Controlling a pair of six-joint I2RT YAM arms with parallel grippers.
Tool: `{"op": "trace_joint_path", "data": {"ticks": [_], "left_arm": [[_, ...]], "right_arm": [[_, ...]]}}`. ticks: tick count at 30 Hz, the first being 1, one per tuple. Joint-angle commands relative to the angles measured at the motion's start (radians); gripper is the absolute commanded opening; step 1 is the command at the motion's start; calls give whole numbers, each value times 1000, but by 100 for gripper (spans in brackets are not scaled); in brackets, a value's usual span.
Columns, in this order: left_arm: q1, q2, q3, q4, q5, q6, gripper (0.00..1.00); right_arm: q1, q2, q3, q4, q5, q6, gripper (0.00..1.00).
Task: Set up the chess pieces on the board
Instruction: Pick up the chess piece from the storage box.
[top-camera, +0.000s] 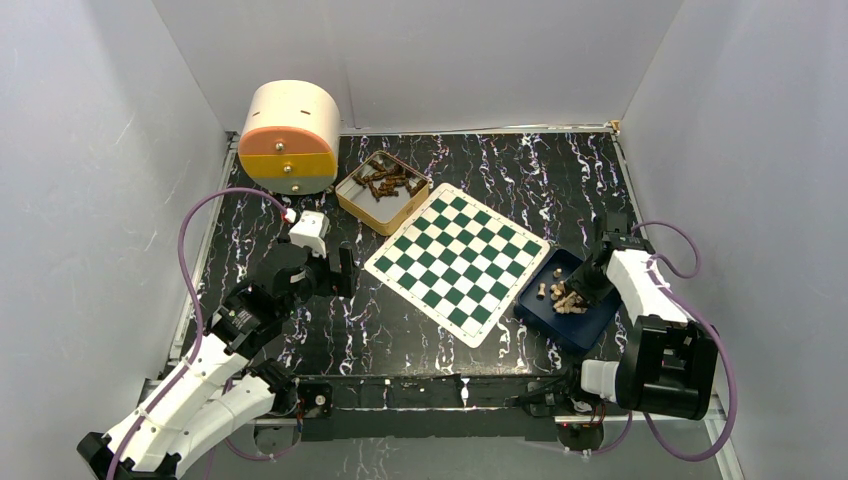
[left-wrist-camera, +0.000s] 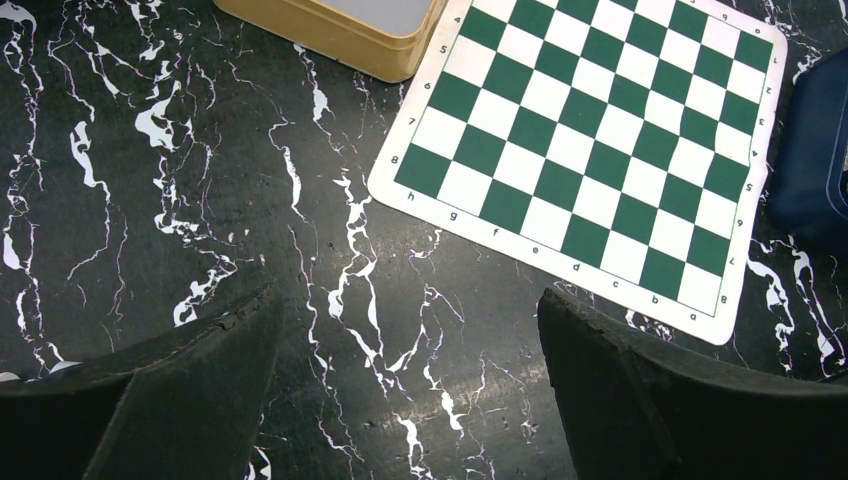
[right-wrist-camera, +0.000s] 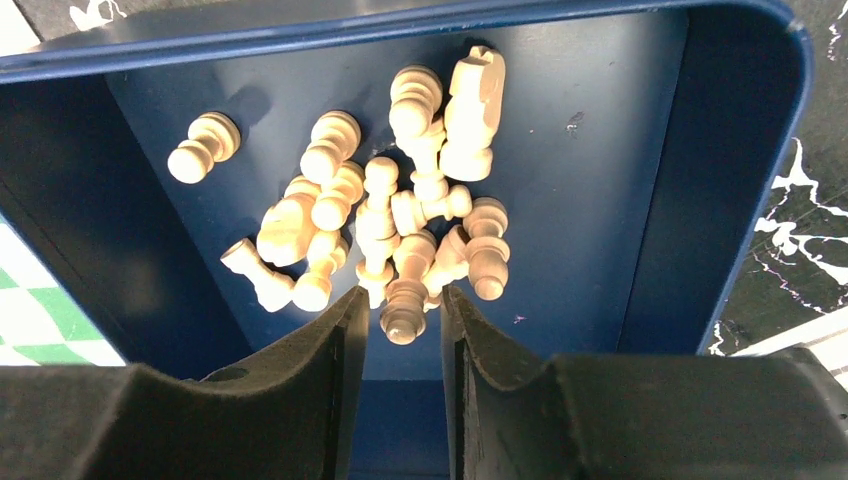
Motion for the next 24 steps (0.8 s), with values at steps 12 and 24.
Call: {"op": "trace_joint_path", "data": {"ticks": [12,24], "left_arm": [[-3,-4,1,16,-9,11,95],[-3,21,6,18,-3,17,95]], "right_arm": [[-6,-55,45,2,-5,-42,28],[-6,-113,203,-96,-11,-153,26]]}}
